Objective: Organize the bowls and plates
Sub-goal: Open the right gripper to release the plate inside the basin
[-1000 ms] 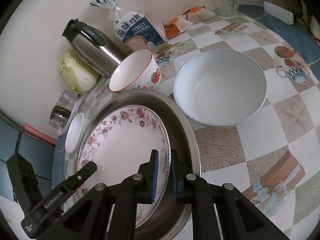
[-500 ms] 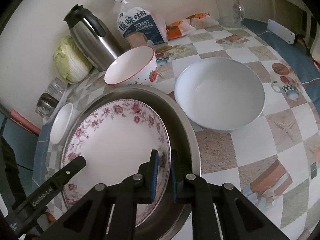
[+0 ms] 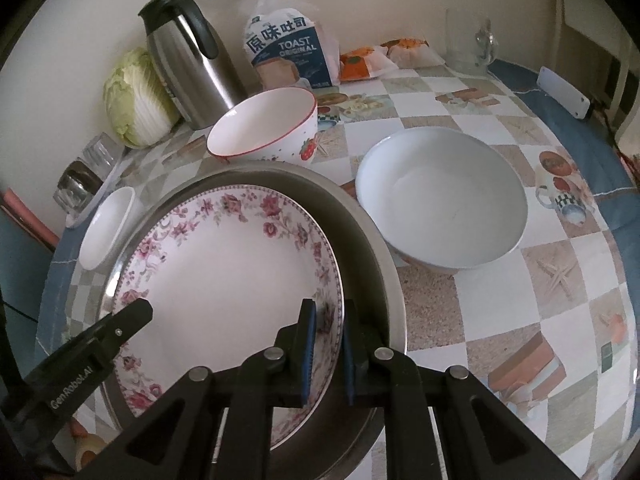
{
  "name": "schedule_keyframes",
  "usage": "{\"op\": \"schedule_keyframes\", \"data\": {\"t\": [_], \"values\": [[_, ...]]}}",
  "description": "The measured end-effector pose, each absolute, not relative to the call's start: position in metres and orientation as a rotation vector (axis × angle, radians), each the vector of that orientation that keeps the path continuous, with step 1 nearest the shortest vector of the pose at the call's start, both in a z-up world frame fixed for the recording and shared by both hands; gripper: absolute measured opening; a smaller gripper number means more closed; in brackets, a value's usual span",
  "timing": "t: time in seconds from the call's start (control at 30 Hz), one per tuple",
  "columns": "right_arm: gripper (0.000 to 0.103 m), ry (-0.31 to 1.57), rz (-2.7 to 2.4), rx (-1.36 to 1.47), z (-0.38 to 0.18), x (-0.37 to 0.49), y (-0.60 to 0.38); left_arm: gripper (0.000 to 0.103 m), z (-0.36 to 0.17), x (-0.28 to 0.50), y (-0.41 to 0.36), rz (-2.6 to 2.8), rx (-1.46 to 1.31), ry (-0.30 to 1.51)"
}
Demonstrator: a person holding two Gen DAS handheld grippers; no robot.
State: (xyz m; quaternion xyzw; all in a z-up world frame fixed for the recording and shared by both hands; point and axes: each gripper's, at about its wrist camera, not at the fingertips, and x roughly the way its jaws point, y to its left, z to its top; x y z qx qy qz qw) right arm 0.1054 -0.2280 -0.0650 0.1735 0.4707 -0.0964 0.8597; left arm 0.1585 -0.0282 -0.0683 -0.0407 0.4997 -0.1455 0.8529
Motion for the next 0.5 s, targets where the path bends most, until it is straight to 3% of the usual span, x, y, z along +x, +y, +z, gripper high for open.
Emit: {"op": "schedule_keyframes", "data": {"t": [0.5], "values": [[0.017, 0.987, -0.200, 0.333, -0.0652, 0.1064, -0.2263, 0.030, -0.0662, 0.1589, -0.0243, -0.280, -0.106, 1.038]]}}
